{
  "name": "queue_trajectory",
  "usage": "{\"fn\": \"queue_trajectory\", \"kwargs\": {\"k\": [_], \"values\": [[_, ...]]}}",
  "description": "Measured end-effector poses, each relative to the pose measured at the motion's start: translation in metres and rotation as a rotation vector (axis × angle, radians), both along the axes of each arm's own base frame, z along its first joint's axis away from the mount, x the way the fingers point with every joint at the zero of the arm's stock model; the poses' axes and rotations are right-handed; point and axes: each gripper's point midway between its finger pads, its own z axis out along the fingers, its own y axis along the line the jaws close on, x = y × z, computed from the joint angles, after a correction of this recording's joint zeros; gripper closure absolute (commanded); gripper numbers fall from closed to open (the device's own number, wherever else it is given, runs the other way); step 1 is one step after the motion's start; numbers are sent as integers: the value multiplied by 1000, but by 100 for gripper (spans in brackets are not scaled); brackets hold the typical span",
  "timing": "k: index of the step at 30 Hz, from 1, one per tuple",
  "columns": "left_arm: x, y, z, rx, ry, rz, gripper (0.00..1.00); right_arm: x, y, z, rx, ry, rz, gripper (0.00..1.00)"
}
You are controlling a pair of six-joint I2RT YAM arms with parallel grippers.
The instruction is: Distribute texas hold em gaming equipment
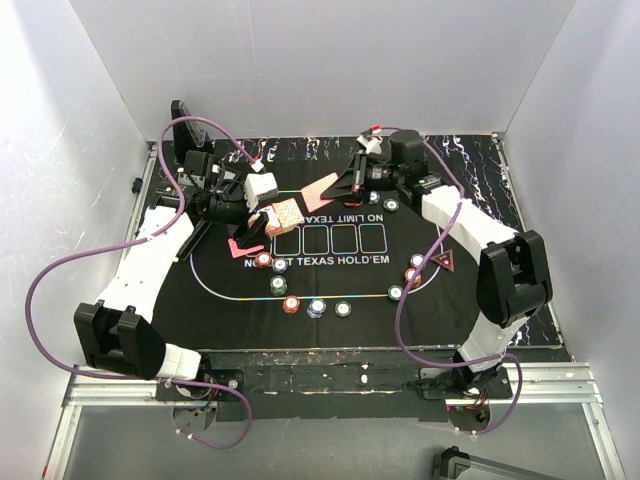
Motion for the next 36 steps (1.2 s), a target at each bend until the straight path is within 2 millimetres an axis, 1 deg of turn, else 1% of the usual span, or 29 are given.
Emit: {"fn": "queue_trajectory", "kwargs": {"k": [7, 8, 10, 12, 13, 14, 17, 19, 21, 23, 27, 31, 32, 34, 36], "values": [[0, 0, 0, 0, 0, -1, 100, 46, -53, 2, 10, 7, -143, 99], [0, 0, 0, 0, 1, -1, 100, 54, -60, 0, 8, 11, -163, 99], [0, 0, 0, 0, 1, -1, 100, 76, -74, -6, 4, 16, -206, 99], [-1, 0, 0, -1, 2, -2, 100, 105, -89, -21, -10, 30, -260, 99], [-1, 0, 0, -2, 2, -2, 100, 120, -96, -32, -24, 42, -287, 99], [-1, 0, 0, -2, 3, -2, 100, 138, -104, -48, -46, 61, -318, 99], [-1, 0, 0, -2, 5, -3, 100, 173, -123, -90, -105, 121, -387, 99], [-1, 0, 0, -2, 5, -2, 100, 192, -133, -117, -146, 156, -425, 99], [-1, 0, 0, -2, 4, -2, 100, 205, -138, -137, -183, 186, -452, 99], [-2, 0, 1, -3, 0, -2, 100, 217, -140, -150, -211, 198, -470, 99], [-3, 0, 5, -7, -12, -3, 100, 238, -142, -160, -244, 189, -504, 99], [-4, 0, 7, -11, -17, -5, 100, 244, -146, -168, -295, 206, -542, 98], [-5, 0, 7, -11, -16, -5, 100, 246, -149, -170, -314, 211, -553, 95], [-5, 0, 7, -12, -13, -6, 100, 248, -153, -177, -351, 216, -571, 77], [-6, -1, 7, -13, -13, -8, 100, 245, -159, -185, -395, 233, -584, 58]]}}
